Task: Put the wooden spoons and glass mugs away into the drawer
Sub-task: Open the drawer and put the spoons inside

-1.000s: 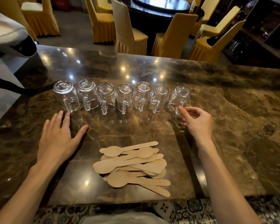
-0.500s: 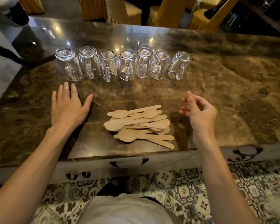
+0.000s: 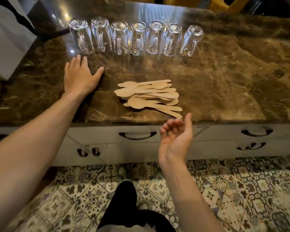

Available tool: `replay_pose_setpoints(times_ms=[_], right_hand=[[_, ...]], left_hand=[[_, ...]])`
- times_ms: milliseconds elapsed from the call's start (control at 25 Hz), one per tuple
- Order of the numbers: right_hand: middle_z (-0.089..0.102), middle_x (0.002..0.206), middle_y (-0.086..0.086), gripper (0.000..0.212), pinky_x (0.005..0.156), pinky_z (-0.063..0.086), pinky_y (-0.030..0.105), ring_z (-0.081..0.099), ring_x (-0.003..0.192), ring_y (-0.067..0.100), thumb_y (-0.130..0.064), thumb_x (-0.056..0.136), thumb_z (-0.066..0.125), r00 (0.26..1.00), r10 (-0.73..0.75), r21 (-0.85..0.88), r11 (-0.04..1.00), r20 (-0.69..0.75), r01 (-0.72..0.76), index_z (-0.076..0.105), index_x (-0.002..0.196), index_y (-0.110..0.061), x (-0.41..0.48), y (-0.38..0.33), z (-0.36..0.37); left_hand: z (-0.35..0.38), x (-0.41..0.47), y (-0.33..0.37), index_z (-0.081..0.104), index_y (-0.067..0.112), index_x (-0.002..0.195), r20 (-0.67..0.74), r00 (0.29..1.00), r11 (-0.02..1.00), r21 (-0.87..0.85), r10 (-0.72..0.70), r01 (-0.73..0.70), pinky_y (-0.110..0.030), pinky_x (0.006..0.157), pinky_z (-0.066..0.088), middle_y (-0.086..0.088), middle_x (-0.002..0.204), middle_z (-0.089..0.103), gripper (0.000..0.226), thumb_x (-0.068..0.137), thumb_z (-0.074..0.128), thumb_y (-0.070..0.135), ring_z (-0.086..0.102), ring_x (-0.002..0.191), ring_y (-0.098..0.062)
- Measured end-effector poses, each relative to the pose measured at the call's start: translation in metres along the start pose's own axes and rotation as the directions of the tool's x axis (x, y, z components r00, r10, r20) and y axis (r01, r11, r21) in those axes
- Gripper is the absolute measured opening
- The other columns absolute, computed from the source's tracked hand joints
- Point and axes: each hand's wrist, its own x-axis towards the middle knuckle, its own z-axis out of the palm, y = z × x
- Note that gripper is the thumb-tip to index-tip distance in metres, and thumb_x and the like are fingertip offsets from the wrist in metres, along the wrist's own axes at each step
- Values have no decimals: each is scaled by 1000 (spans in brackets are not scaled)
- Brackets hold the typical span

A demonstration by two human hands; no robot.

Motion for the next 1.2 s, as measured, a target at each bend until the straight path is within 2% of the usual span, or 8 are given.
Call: replay_pose_setpoints(times_ms=[120,280,480,520,600,720,920,1200], right_hand=[[52,60,2,34,45,41,19,49,50,13,-30,95,48,947,231,207,961,-221,-186,52,66,-14,3,39,-11],[49,70,5,24,57,39,23,43,59,16,-11,93,36,860,385,270,913,-334,-304,51,74,-12,15,68,-24],[58,90,10,26,94,43,32,55,84,22,-21,100,36,825,450,301,884,-343,-357,56,90,-8,31,80,-11],[58,88,10,27,95,45,31,55,85,22,-24,100,38,819,465,316,875,-335,-367,57,90,-8,32,81,-7],[50,72,5,31,73,48,25,49,68,17,-28,100,39,819,475,324,868,-322,-376,53,78,-12,31,83,-1],[33,58,-1,40,52,31,22,27,51,13,-28,101,35,825,464,318,874,-322,-367,40,62,-18,29,84,1],[30,47,-3,43,49,26,23,22,48,13,-21,100,30,814,475,315,871,-336,-378,37,57,-18,17,84,-10],[29,42,-2,37,51,24,25,20,48,14,-12,93,29,732,510,298,859,-451,-415,36,57,-18,-23,80,-50]], left_hand=[[1,3,-3,30,5,144,-16,1000,999,-30,13,-13,-41,117,12,-15,154,26,80,89,36,63,20,143,-28],[1,5,-3,32,5,144,-36,999,999,-40,31,-32,-41,118,13,-16,153,28,77,90,37,60,22,142,-29],[2,5,-1,31,6,145,-41,999,998,-46,29,-31,-42,118,11,-16,153,27,75,91,37,58,20,143,-28],[1,4,-1,31,6,145,-35,999,999,-46,27,-29,-42,118,10,-16,154,27,75,91,37,58,20,143,-28],[0,3,-1,31,6,145,-26,999,998,-48,33,-34,-42,118,10,-16,154,26,74,91,37,57,19,143,-28],[-1,3,-1,28,7,146,-7,1000,999,-41,25,-25,-41,119,7,-16,155,23,74,91,35,57,16,144,-27],[-1,2,1,27,8,147,7,1000,999,-43,24,-24,-41,119,6,-15,156,21,74,91,33,57,14,144,-26],[-1,2,0,27,8,147,20,1000,1000,-18,22,-21,-42,119,7,-16,155,22,75,91,32,58,15,144,-27]])
